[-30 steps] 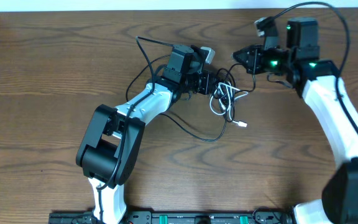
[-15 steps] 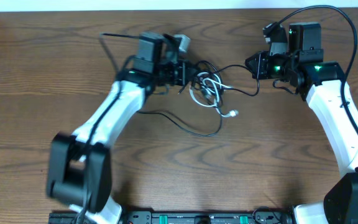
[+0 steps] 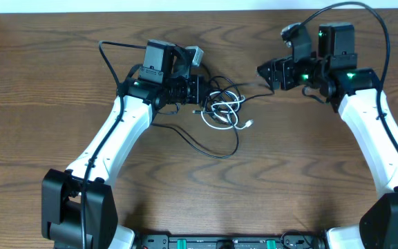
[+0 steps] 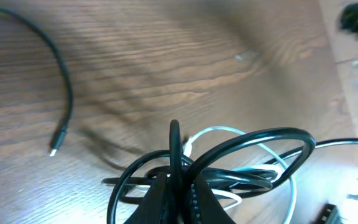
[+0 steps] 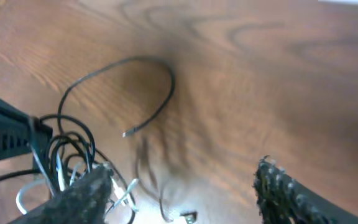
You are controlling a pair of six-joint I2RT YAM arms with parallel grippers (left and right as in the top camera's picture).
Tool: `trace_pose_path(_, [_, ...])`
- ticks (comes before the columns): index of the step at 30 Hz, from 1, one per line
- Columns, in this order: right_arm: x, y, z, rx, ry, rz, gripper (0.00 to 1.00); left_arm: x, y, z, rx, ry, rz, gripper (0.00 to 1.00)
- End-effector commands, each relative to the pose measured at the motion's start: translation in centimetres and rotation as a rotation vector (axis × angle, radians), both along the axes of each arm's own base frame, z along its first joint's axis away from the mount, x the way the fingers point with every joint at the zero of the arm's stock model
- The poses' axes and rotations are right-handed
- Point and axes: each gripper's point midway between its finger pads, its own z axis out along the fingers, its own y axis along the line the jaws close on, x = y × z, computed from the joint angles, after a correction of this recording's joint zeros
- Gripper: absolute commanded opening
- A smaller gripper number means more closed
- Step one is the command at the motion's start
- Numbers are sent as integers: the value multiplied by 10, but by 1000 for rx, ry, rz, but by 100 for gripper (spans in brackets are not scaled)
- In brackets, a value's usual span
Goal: Untangle cables
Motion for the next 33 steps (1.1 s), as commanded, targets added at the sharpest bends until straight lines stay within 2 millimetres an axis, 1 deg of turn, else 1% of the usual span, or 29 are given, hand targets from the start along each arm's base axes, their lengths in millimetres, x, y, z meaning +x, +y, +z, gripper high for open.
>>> trace_pose_path(1, [11, 2, 22, -40, -117, 43, 68, 8, 12, -5, 70, -23, 47, 7])
trace_pose_path(3, [15, 0, 24, -64, -140, 23, 66, 9, 17, -9, 100, -17, 68, 7])
trace_pose_path(4, [16, 4, 25, -66, -152, 32, 65, 9, 18, -10, 106, -14, 71, 7])
trace_pose_path(6, [14, 15, 29, -61, -179, 68, 64, 8, 18, -11, 107, -8, 70, 7])
trace_pose_path(8, [11, 32, 36, -51, -223, 135, 62, 6, 17, -11, 109, -10, 62, 7])
trace_pose_path(10, [10, 46, 42, -44, -259, 170, 61, 5, 13, -11, 115, -19, 42, 7])
trace_pose_path(12, [9, 58, 44, -34, -281, 198, 58, 2, 10, -12, 119, -21, 27, 7])
trace_pose_path(13, [7, 66, 43, -22, -284, 222, 56, 0, 8, -12, 119, -18, 22, 7])
trace_pose_path(14, [5, 71, 42, -17, -280, 236, 54, -1, 7, -12, 120, -16, 20, 7])
trace_pose_path(17, [-2, 90, 27, -8, -237, 284, 51, -1, 8, -13, 121, -11, 22, 7])
trace_pose_path(20, [-7, 102, 6, -4, -177, 320, 44, 1, 11, -13, 111, 5, 47, 7])
trace_pose_path(24, [-16, 113, -17, 29, -97, 376, 37, 2, 14, -12, 95, 19, 62, 7])
trace_pose_path(26, [-18, 118, -29, 41, -63, 397, 36, 2, 14, -11, 81, 22, 55, 7])
trace_pose_path(32, [-29, 133, -53, 100, 9, 483, 32, -1, 8, -8, 50, 27, 31, 7])
trace_pose_path(33, [-30, 136, -55, 108, 14, 494, 31, -2, 7, -6, 40, 26, 23, 7])
